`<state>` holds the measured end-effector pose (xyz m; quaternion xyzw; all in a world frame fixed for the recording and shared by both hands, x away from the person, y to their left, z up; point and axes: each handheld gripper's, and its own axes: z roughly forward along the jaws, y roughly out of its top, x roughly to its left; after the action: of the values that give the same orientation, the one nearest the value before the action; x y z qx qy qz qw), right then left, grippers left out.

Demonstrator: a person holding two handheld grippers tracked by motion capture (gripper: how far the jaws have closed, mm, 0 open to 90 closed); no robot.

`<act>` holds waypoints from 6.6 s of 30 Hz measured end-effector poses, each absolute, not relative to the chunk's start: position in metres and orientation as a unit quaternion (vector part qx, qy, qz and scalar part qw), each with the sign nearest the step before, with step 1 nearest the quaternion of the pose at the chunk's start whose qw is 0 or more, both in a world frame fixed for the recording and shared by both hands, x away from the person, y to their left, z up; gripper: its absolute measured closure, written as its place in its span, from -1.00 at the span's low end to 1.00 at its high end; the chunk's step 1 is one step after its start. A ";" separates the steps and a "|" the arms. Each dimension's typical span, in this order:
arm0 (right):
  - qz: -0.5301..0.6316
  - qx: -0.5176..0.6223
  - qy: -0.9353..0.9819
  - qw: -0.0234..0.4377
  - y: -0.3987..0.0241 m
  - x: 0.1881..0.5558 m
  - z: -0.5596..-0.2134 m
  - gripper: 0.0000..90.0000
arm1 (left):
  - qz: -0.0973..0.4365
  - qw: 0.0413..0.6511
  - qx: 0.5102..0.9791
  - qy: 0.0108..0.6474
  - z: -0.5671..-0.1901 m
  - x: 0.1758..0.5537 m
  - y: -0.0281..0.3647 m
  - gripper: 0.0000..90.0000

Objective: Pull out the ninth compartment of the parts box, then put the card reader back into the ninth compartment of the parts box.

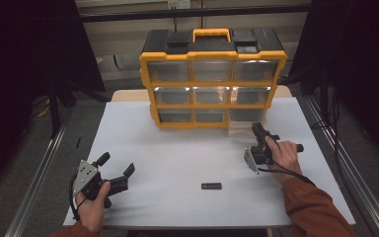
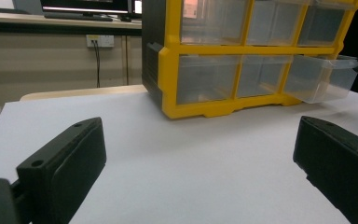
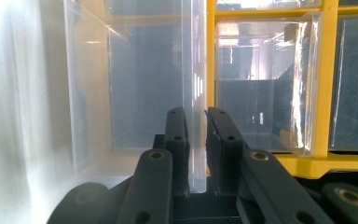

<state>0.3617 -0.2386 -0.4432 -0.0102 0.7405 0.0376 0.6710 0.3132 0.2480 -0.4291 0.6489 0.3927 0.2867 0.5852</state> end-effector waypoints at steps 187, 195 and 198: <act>0.525 0.467 0.618 0.354 -0.305 0.268 -0.432 -0.95 | 0.297 0.575 0.654 0.393 -0.427 0.309 0.252 -0.95; 0.534 0.452 0.636 0.325 -0.300 0.270 -0.430 -0.92 | 0.292 0.575 0.657 0.392 -0.428 0.310 0.250 -0.95; 0.538 0.437 0.648 0.318 -0.295 0.271 -0.430 -0.93 | 0.293 0.575 0.656 0.390 -0.428 0.310 0.249 -0.95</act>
<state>0.2715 -0.2950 -0.4301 0.4369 0.6476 0.5375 0.3176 0.3097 0.2489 -0.4277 0.6561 0.3905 0.2934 0.5753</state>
